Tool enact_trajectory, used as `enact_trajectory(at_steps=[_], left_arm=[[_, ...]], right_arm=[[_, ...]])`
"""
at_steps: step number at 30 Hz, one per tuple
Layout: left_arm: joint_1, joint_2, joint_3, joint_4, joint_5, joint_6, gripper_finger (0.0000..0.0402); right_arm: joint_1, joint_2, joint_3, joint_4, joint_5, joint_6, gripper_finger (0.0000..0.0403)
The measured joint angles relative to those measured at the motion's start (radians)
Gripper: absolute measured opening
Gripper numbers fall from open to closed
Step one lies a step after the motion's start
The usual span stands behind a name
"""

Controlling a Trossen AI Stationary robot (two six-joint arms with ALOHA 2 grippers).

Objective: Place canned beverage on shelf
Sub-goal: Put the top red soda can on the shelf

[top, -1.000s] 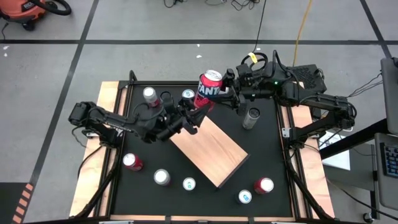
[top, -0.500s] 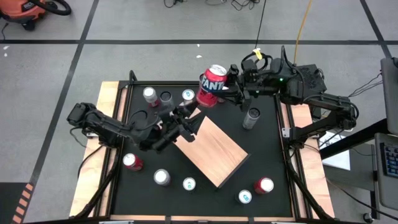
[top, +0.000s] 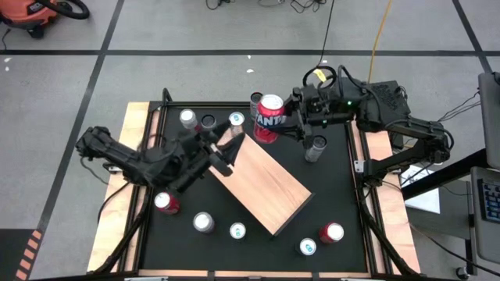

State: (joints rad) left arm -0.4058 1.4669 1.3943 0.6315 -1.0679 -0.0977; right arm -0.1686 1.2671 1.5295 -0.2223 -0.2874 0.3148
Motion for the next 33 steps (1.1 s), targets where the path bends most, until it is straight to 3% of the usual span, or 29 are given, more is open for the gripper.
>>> enact_trajectory(at_steps=[5, 9, 14, 19, 33], left_arm=[[0.036, 0.004, 0.181, -0.357, -0.003, -0.042, 0.0400], [0.064, 0.016, 0.269, -0.533, 0.047, -0.099, 0.0400], [0.095, 0.034, 0.311, -0.630, 0.142, -0.082, 0.0400], [0.154, 0.053, 0.323, -0.720, 0.224, -0.157, 0.0400], [0.219, 0.086, 0.324, -0.830, 0.295, -0.230, 0.0400]], right_arm=[[0.026, 0.008, 0.000, -0.011, 0.042, -0.021, 0.0267], [0.041, 0.008, 0.000, -0.022, 0.114, -0.042, 0.0267], [0.044, 0.009, 0.000, -0.060, 0.177, -0.052, 0.0267], [0.046, 0.027, 0.001, -0.070, 0.190, -0.070, 0.0267], [0.046, 0.041, 0.001, -0.103, 0.246, -0.124, 0.0267]])
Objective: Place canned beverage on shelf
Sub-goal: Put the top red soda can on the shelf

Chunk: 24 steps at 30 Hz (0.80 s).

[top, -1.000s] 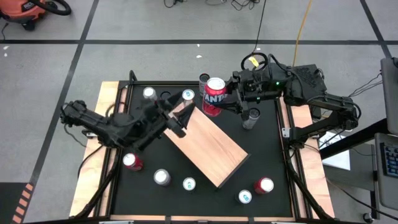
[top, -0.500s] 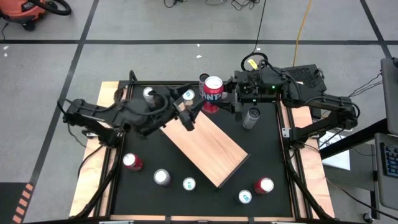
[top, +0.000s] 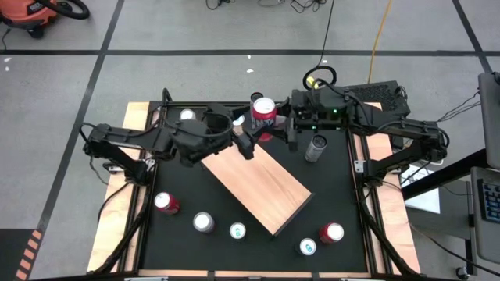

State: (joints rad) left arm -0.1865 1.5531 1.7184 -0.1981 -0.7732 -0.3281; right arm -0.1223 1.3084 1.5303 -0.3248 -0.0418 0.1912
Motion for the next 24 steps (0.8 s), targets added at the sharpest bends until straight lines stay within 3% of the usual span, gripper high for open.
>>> enact_trajectory(at_steps=[24], left_arm=[[0.050, 0.095, -0.001, 0.118, -0.039, 0.035, 0.0399]], right_arm=[[0.000, 0.000, 0.000, -0.040, 0.023, -0.059, 0.0267]])
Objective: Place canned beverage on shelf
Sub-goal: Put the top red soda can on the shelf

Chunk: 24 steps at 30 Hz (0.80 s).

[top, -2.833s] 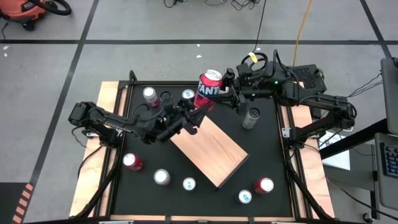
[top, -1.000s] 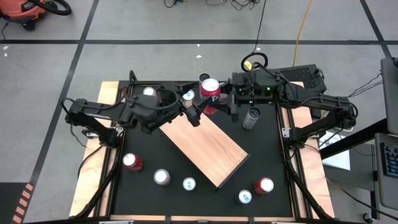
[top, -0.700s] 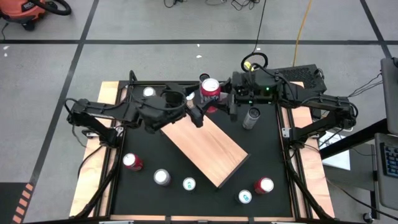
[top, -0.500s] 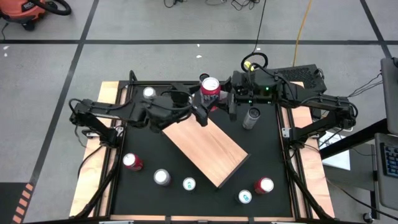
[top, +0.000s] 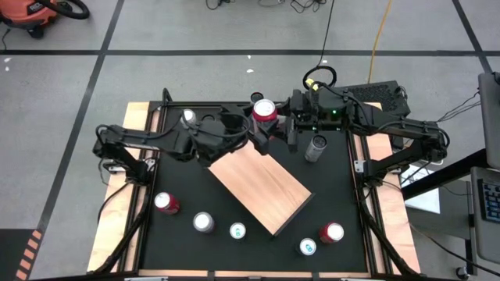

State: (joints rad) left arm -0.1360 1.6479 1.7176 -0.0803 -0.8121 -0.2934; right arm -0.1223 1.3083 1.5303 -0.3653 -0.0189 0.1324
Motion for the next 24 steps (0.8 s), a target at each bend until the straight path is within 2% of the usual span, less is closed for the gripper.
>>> enact_trajectory(at_steps=[4, 11, 15, 20, 24], left_arm=[[-0.003, 0.000, -0.001, 0.022, -0.008, 0.022, 0.0390], [-0.003, 0.000, 0.000, 0.019, -0.008, 0.019, 0.0338], [-0.004, 0.000, 0.000, 0.015, -0.007, 0.021, 0.0322], [-0.006, -0.001, 0.000, 0.015, 0.007, 0.041, 0.0321], [-0.010, -0.001, 0.000, 0.002, 0.001, 0.044, 0.0344]], right_arm=[[0.000, 0.000, 0.000, -0.018, 0.000, -0.006, 0.0267], [0.000, 0.000, 0.000, -0.014, 0.000, -0.007, 0.0267], [0.000, 0.000, 0.000, -0.014, -0.001, -0.006, 0.0267], [0.000, -0.001, 0.000, -0.018, 0.000, -0.006, 0.0267], [0.000, -0.001, 0.000, -0.028, -0.002, -0.007, 0.0267]])
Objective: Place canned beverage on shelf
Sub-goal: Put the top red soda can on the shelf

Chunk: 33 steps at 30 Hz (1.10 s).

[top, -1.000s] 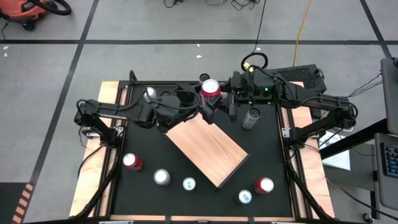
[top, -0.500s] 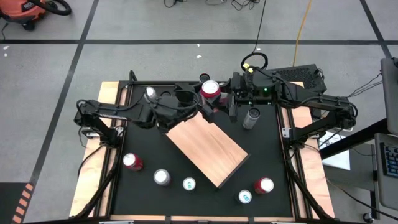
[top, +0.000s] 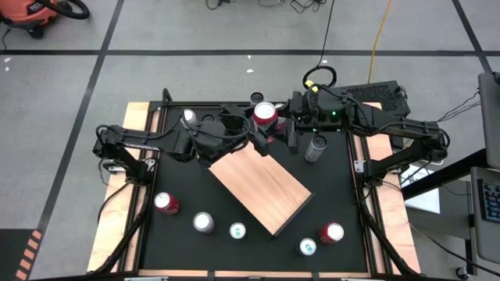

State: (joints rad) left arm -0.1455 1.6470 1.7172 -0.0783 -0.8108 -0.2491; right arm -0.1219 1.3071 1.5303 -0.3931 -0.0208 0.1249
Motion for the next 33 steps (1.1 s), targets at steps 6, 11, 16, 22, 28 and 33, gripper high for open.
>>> enact_trajectory(at_steps=[6, 11, 16, 22, 28, 33], left_arm=[[0.000, 0.000, 0.000, -0.017, 0.000, -0.006, 0.0362], [0.000, 0.000, 0.000, -0.017, 0.000, -0.007, 0.0362], [0.002, 0.000, 0.000, -0.021, -0.005, -0.007, 0.0342], [0.001, 0.000, 0.000, -0.033, -0.012, -0.007, 0.0308], [0.001, -0.001, 0.000, -0.044, -0.012, -0.027, 0.0300], [0.001, -0.001, 0.000, -0.046, -0.011, -0.032, 0.0299]], right_arm=[[0.000, 0.001, 0.000, -0.003, 0.002, 0.000, 0.0267], [0.000, 0.001, 0.000, -0.003, 0.011, -0.008, 0.0267], [0.000, 0.001, 0.000, -0.004, 0.020, -0.011, 0.0267], [0.000, 0.001, 0.000, -0.006, 0.020, -0.014, 0.0267], [0.000, 0.001, 0.000, -0.008, 0.020, -0.014, 0.0267], [0.000, 0.001, 0.000, -0.017, 0.019, -0.006, 0.0283]])
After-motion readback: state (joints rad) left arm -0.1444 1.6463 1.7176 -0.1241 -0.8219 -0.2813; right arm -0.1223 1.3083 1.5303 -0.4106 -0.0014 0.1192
